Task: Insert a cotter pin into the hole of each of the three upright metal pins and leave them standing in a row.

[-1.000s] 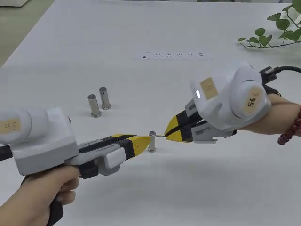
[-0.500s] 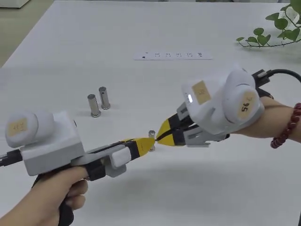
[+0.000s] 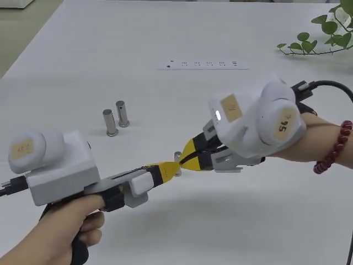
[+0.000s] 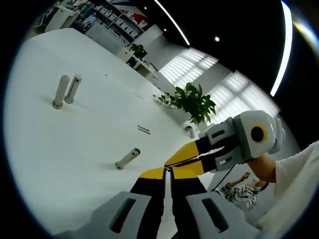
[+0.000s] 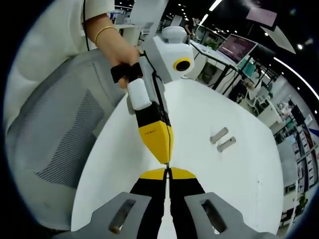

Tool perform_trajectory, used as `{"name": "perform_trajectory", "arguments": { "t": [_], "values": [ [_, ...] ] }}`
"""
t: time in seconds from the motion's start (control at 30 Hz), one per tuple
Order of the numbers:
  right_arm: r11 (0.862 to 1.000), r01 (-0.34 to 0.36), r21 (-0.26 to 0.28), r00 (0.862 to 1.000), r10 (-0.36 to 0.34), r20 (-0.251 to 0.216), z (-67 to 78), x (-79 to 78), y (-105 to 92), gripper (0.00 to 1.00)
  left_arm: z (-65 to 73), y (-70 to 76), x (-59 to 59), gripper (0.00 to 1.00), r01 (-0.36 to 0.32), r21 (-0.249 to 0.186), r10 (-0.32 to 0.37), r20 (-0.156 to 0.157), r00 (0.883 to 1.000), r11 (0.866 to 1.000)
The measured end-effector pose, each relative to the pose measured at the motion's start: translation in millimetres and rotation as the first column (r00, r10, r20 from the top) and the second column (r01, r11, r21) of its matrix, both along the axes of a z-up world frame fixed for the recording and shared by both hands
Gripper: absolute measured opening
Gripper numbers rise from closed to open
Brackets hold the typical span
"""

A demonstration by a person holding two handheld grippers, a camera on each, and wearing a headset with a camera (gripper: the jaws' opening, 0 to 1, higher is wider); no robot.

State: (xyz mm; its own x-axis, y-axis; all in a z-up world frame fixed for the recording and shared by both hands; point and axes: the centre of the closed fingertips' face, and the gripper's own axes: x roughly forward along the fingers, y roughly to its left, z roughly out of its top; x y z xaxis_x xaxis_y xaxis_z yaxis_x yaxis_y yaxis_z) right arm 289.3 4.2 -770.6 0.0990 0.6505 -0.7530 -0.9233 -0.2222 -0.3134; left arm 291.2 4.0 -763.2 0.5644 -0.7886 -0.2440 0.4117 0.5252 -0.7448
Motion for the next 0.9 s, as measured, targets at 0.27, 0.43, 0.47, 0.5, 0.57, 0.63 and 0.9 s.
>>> {"name": "perform_trajectory", "arguments": {
  "t": [0.27,0.43,0.47,0.5,0.57,0.63,0.9],
  "values": [
    [1.000,0.003,-0.008,1.000,-0.003,0.012,0.7,1.7,0.5,0.02,-0.1,1.2,2.0,0.01,-0.024,-0.012,0.024,-0.018,1.000,1.000],
    [1.000,0.008,-0.013,1.000,-0.008,0.022,0.1,3.6,0.4,0.02,-0.8,1.4,3.8,0.01,-0.041,-0.016,0.040,-0.030,0.999,0.999],
    [1.000,0.009,-0.015,1.000,-0.009,0.024,-0.3,4.0,0.3,0.02,-1.2,1.4,4.3,0.01,-0.045,-0.014,0.044,-0.031,0.999,0.999],
    [1.000,0.011,-0.018,1.000,-0.010,0.025,-0.6,4.4,0.3,0.02,-1.5,1.3,4.6,0.01,-0.048,-0.012,0.048,-0.031,0.998,0.999],
    [1.000,0.013,-0.023,0.999,-0.012,0.032,-1.4,5.5,0.3,0.02,-2.2,1.4,5.6,0.01,-0.058,-0.008,0.058,-0.034,0.998,0.998],
    [0.999,0.017,-0.027,0.999,-0.016,0.038,-2.0,6.8,0.5,0.02,-2.8,1.5,6.4,0.01,-0.066,-0.003,0.066,-0.031,0.997,0.998],
    [0.999,0.037,-0.034,0.997,-0.034,0.071,-0.7,12.5,2.3,0.02,-1.0,3.8,11.4,0.00,-0.111,0.025,0.110,0.019,0.994,0.994]
  ]
}}
